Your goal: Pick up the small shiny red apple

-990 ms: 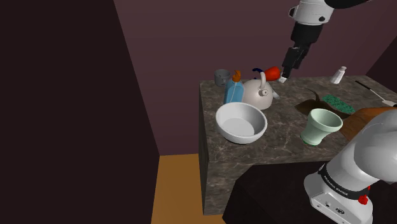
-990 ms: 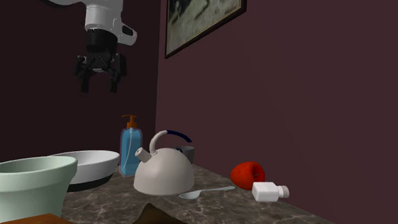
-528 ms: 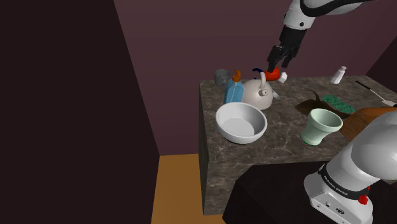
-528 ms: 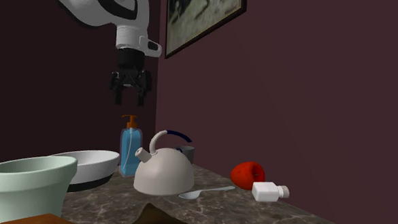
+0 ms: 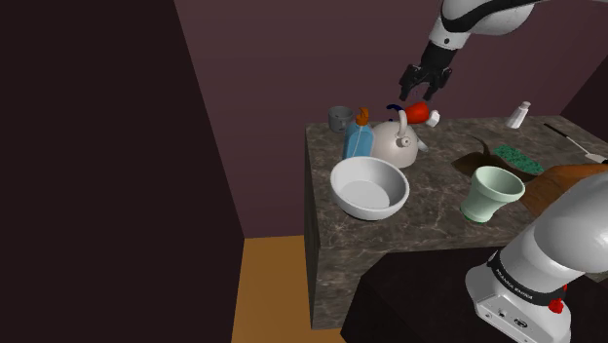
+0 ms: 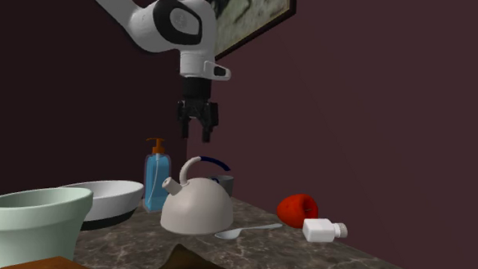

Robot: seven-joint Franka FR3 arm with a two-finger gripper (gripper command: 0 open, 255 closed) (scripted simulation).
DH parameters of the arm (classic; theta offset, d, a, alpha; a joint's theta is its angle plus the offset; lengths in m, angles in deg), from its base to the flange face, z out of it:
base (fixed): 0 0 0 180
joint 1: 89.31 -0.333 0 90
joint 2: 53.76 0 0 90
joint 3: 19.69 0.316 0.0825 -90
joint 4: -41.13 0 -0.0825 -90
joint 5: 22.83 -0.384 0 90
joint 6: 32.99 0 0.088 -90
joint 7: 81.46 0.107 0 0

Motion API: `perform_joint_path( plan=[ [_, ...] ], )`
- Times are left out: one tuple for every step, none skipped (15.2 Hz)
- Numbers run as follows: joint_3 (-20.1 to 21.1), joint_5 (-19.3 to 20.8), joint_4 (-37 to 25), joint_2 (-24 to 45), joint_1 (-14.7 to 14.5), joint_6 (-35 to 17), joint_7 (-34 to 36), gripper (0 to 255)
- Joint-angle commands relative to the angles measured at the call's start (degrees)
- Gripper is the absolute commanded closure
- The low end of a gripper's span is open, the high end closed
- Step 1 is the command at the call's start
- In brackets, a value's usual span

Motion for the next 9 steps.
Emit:
perform_joint_path(
  plan=[
    [-1.31,-1.83,-2.08,3.43,0.57,-2.55,0.80,0],
    [-2.03,-2.81,-2.90,4.99,0.88,-3.78,0.98,0],
    [-2.75,-3.86,-3.75,6.55,1.19,-4.97,1.11,0],
    [-3.46,-4.99,-4.61,8.10,1.51,-6.10,1.20,0],
    [-4.15,-6.20,-5.49,9.66,1.83,-7.19,1.24,0],
    [-4.84,-7.49,-6.40,11.21,2.16,-8.23,1.23,0],
    [-5.50,-8.85,-7.32,12.77,2.51,-9.22,1.18,0],
    [-6.14,-10.29,-8.26,14.33,2.88,-10.15,1.08,0],
    [-6.75,-11.80,-9.22,15.88,3.28,-11.03,0.95,0]
  ],
)
